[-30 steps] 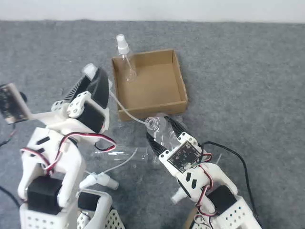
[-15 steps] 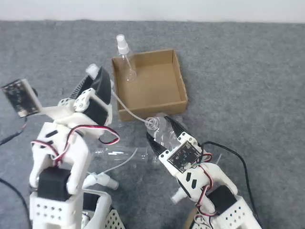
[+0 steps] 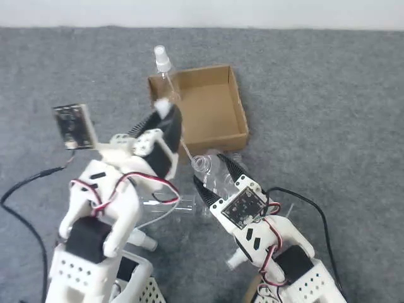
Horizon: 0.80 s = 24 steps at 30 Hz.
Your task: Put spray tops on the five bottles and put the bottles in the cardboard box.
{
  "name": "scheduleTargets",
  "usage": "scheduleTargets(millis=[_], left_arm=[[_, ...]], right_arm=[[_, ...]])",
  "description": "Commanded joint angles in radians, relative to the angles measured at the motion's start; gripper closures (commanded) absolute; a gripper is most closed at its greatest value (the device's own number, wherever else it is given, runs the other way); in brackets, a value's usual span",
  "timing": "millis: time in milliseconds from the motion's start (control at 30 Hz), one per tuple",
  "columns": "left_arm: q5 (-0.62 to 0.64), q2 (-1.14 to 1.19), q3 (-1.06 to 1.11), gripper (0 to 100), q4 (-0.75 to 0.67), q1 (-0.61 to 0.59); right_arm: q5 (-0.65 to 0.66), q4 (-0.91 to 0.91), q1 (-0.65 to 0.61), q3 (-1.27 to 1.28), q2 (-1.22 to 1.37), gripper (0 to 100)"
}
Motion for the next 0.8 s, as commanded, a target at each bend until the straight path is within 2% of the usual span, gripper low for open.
scheduleTargets(millis=[0,200,533,767], left_arm=[[-0.028,-0.012,0.027,99,-0.038,0.025],[-0.060,-0.012,0.077,99,-0.037,0.029],[-0.100,-0.012,0.156,98,-0.037,0.161],[-0.186,-0.012,0.194,98,-0.043,0.215]], right_arm=[[0.015,-0.025,-0.002,0.021,-0.021,99.1],[0.014,-0.025,-0.001,0.021,-0.022,99.1],[0.015,-0.025,0.001,0.018,-0.022,99.1],[0.008,-0.027,0.053,0.012,-0.022,99.1]])
